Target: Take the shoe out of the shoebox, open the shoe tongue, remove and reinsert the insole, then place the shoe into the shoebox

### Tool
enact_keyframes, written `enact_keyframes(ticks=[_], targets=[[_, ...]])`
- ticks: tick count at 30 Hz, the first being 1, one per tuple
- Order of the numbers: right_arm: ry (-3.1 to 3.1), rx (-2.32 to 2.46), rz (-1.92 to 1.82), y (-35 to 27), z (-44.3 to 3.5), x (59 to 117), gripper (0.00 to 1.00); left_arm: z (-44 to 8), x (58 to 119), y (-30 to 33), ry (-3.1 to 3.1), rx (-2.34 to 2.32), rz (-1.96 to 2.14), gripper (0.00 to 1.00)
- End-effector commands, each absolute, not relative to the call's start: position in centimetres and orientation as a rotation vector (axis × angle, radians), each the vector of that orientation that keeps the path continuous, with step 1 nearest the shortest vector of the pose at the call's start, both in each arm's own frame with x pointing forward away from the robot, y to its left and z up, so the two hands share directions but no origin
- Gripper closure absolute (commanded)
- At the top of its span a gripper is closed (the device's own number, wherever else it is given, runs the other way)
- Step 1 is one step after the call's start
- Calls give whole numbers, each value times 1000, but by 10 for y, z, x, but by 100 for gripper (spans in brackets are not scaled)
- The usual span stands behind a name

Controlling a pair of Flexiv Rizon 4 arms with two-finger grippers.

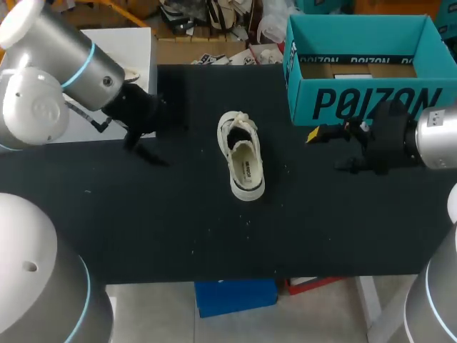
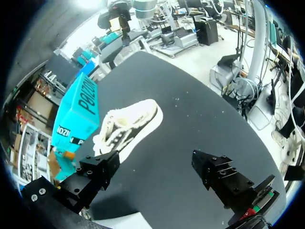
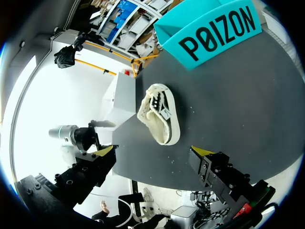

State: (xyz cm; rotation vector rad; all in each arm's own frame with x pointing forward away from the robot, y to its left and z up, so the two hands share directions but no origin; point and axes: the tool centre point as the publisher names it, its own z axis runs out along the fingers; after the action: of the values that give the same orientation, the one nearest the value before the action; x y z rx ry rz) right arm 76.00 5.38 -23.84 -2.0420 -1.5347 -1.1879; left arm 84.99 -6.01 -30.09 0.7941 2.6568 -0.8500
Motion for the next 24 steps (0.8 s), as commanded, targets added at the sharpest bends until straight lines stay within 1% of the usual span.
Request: enact_keyframes(ticks=[1, 6, 11, 18, 21, 24], targets=[[-1535, -2043, -1187, 54, -238, 760, 0, -300, 826, -26, 2535, 637, -882, 0], [-1535, -2043, -1187, 54, -238, 760, 0, -300, 823, -12, 2546, 559, -901, 0], [-1535, -2043, -1187, 54, -238, 760, 0, -300, 823, -12, 2546, 559, -901, 0], [-2115, -2037, -860, 56, -223, 795, 0, -300, 823, -12, 2546, 559, -901, 0], [-2285, -2035, -761, 61, -222, 808, 0, -300, 823, -12, 2546, 559, -901, 0], [-2526, -2033, -585, 71, -224, 816, 0, -300, 823, -12, 2546, 559, -901, 0]])
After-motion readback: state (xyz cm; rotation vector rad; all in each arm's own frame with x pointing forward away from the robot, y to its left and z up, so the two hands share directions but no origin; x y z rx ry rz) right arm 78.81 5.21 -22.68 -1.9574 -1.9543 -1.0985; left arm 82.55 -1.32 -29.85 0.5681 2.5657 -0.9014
